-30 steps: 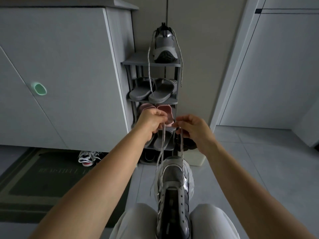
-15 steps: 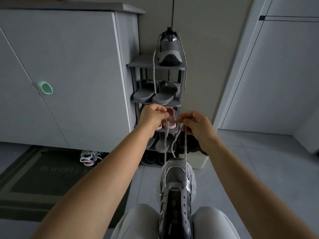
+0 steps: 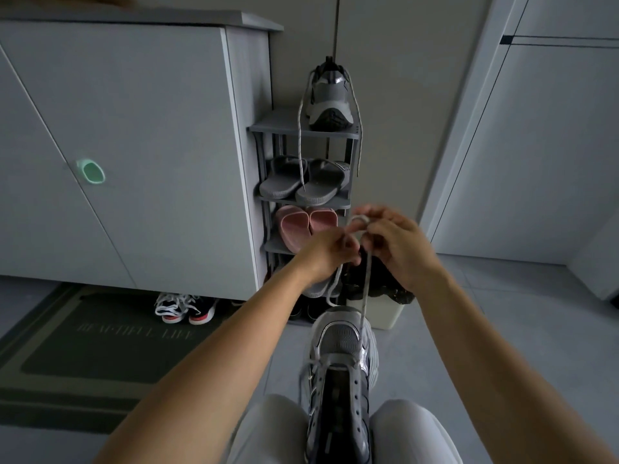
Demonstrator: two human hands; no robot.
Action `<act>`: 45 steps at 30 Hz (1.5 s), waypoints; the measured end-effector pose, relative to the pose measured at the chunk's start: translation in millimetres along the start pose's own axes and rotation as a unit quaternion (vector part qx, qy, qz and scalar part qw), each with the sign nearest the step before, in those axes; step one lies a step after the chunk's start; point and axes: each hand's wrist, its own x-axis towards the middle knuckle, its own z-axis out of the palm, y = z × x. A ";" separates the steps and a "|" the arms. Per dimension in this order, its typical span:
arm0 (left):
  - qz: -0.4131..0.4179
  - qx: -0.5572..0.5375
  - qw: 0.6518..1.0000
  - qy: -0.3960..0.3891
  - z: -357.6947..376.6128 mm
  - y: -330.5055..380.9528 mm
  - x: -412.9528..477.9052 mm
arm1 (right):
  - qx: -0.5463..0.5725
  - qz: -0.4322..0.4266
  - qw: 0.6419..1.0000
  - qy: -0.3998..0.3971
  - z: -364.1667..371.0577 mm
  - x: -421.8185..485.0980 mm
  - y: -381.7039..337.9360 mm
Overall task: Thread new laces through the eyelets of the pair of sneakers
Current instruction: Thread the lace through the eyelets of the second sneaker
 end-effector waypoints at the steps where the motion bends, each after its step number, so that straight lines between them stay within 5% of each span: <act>1: 0.000 -0.006 1.000 0.002 -3.3 -4.2 -1.1 | 0.021 -0.010 0.999 0.036 -8.1 -0.3 -3.0; 4: -0.030 0.002 0.999 0.037 -35.4 -16.5 -16.8 | 0.039 0.015 0.982 0.183 -45.9 -2.1 2.9; 7: -0.060 -0.035 0.994 0.084 -72.6 -37.3 -39.7 | -0.004 0.084 0.966 0.246 -77.6 -12.9 20.6; 10: -0.073 0.000 0.992 0.103 -73.5 -44.1 -57.8 | -0.195 0.141 0.946 0.215 -82.0 -26.9 40.4; 13: -0.031 0.084 0.995 0.036 -35.3 -27.7 -68.7 | -0.392 -0.006 0.907 0.152 -50.1 -44.3 51.2; 15: -0.011 0.111 0.994 -0.009 -6.1 -15.1 -74.9 | -0.389 -0.090 0.916 0.033 -16.7 -62.1 55.1; 17: -0.018 0.104 0.994 -0.034 12.5 -7.4 -80.3 | -0.322 -0.079 0.942 -0.045 6.5 -77.8 59.0; 20: -0.021 0.040 0.998 -0.052 15.2 -4.9 -93.8 | -0.264 -0.046 0.963 -0.029 4.4 -86.4 61.9; 25: -0.045 -0.026 0.999 0.005 12.9 -8.0 -114.2 | -0.399 -0.072 0.913 -0.048 -12.1 -98.0 61.5; 32: -0.045 -0.079 0.996 0.003 25.6 4.0 -116.7 | -0.441 -0.174 0.876 -0.094 -8.2 -101.8 54.2; 35: -0.053 -0.113 0.992 0.029 23.3 1.9 -117.0 | -0.488 -0.194 0.849 -0.055 -21.7 -99.7 49.3; 38: -0.059 -0.149 0.986 0.034 26.4 -4.7 -117.6 | -0.502 -0.158 0.850 -0.017 -36.3 -98.0 41.3; 42: -0.056 -0.171 0.983 0.024 33.2 -6.1 -115.0 | -0.495 -0.082 0.857 -0.112 -23.4 -98.9 49.0; 45: -0.066 -0.147 0.986 0.033 30.7 -9.7 -111.3 | -0.528 -0.087 0.837 -0.114 -22.1 -90.6 55.1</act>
